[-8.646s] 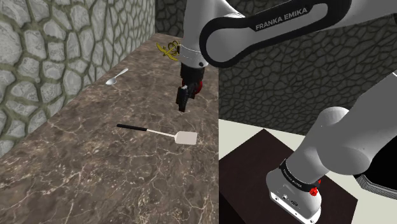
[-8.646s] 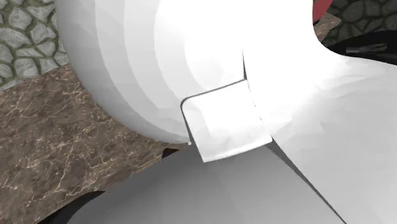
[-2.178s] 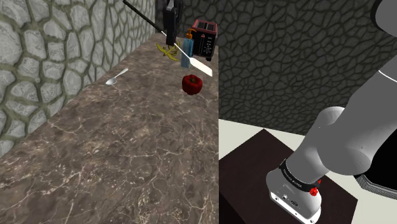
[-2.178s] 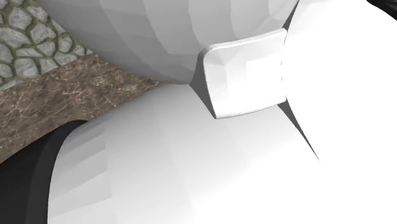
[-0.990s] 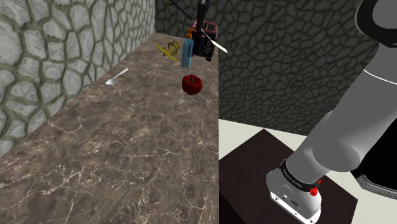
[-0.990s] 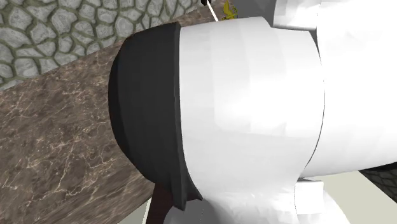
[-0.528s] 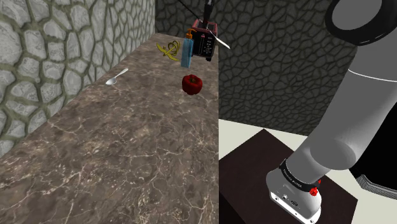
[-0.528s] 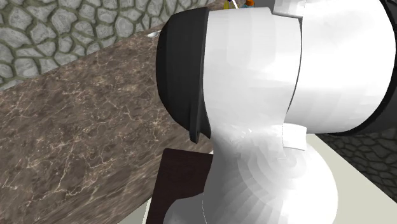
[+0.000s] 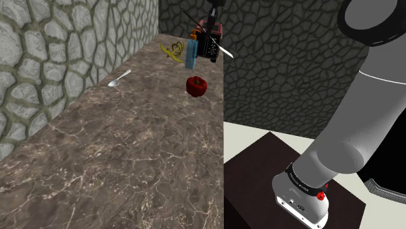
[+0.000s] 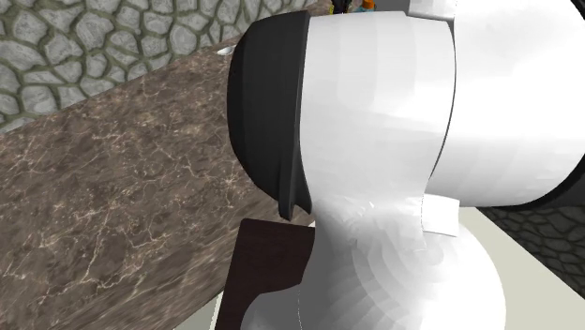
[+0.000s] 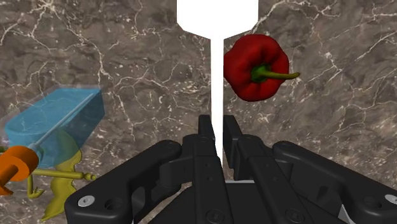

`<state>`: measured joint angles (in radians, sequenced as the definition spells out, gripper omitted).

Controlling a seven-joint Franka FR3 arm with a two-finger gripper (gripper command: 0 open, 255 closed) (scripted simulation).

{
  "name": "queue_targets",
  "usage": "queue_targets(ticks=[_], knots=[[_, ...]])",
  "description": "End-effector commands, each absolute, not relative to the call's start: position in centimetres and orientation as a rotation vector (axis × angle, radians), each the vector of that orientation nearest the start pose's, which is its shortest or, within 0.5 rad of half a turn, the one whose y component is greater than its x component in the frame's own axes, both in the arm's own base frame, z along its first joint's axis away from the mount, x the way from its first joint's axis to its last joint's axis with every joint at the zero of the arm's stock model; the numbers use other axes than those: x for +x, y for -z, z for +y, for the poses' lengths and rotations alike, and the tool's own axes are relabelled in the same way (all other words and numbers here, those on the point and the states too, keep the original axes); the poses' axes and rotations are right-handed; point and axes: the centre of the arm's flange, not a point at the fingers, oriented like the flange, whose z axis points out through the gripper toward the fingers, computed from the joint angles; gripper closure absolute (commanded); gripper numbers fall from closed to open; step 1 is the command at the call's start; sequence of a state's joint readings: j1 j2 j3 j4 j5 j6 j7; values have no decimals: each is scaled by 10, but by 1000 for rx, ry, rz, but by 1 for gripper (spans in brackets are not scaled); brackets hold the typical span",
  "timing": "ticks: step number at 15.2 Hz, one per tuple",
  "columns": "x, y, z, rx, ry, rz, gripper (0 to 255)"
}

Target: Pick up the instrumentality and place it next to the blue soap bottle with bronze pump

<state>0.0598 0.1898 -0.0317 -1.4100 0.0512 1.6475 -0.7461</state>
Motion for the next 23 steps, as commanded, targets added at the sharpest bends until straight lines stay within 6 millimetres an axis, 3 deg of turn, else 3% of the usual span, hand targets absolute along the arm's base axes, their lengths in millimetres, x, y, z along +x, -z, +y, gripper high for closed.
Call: queue_targets(ticks=[1,23], knots=[[620,-586,25,-2885,95,-1173,255],[620,-470,25,-2885,95,-1173,255]])
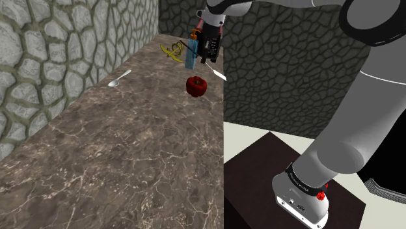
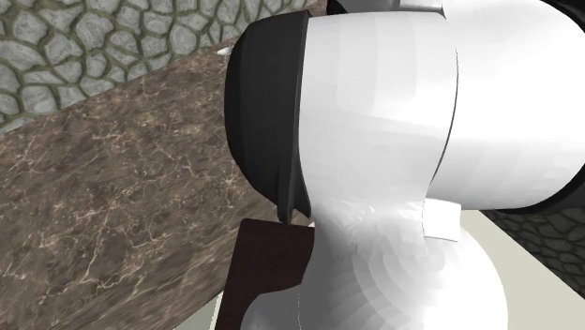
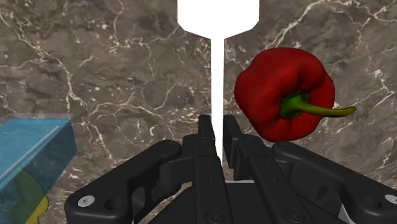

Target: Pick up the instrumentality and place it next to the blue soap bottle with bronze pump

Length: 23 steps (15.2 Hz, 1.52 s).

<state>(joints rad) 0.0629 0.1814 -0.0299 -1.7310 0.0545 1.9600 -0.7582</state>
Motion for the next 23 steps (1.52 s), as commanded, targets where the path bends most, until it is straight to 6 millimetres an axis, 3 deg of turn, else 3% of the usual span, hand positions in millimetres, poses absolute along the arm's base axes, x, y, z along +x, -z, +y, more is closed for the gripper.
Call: queue_targets(ticks=[1,23], knots=[[620,-464,25,-2885,95,-1173,255],[620,-351,25,-2885,95,-1173,255]])
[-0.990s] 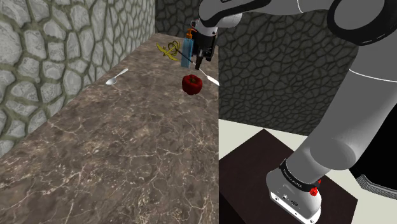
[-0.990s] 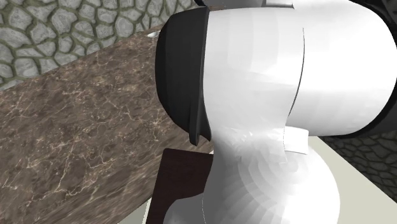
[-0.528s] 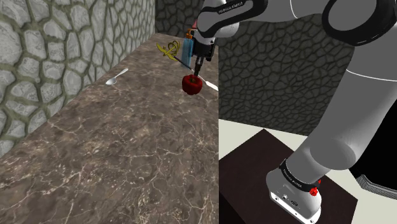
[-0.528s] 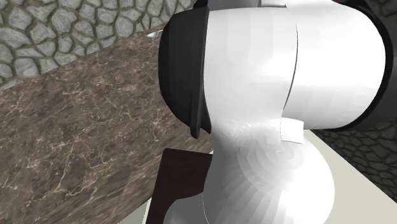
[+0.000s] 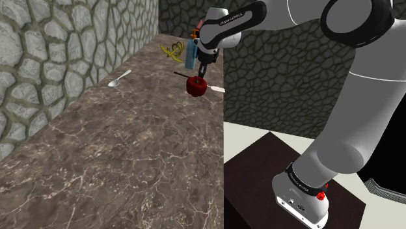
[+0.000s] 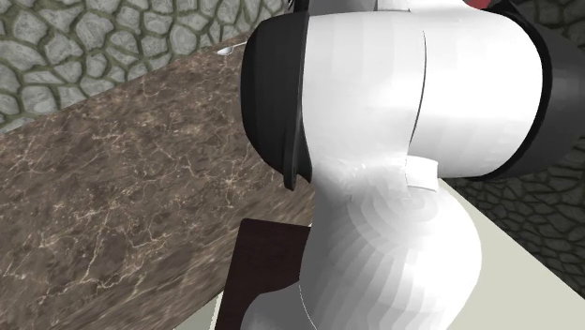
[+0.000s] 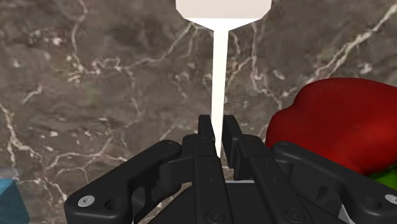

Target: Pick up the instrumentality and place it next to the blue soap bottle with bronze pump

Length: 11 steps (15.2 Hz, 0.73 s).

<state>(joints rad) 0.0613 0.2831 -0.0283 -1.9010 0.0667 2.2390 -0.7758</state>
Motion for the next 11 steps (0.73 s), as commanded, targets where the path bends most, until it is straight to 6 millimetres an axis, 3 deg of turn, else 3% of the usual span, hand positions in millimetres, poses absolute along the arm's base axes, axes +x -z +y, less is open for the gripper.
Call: queue_targets(ticks=[1,7,8,11], knots=[[620,-351,25,-2885,95,-1173,255],[620,-351,25,-2885,95,-1173,255],[620,-350,26,-2886,95,-1173,0],[618,-351,29,-2886,95,-1173,0]])
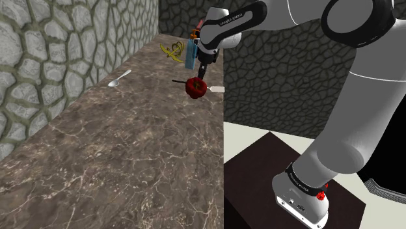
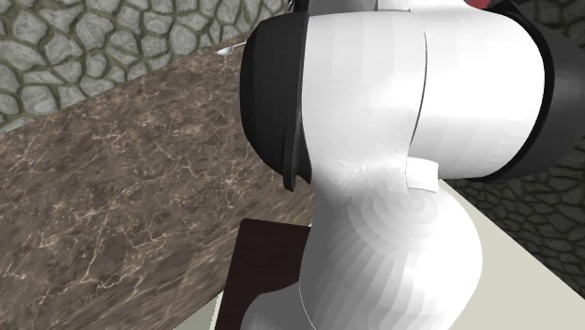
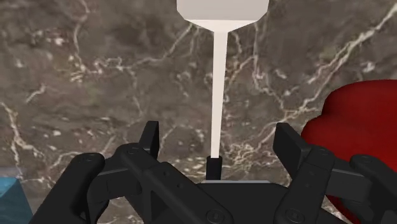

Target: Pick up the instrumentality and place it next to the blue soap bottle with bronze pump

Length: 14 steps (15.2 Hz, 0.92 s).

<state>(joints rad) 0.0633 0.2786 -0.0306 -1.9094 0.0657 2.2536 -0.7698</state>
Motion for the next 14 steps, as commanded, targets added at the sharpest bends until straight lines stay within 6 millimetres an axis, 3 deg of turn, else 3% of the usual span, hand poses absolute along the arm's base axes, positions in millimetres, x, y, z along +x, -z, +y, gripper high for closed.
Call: queue_targets(ticks=[1,2,6,14], knots=[[620,-350,29,-2885,95,-1173,0],[620,-351,25,-2885,95,-1173,0],[618,-400,23,-2885,95,-1173,0],[618,-400,23,-2885,95,-1173,0]])
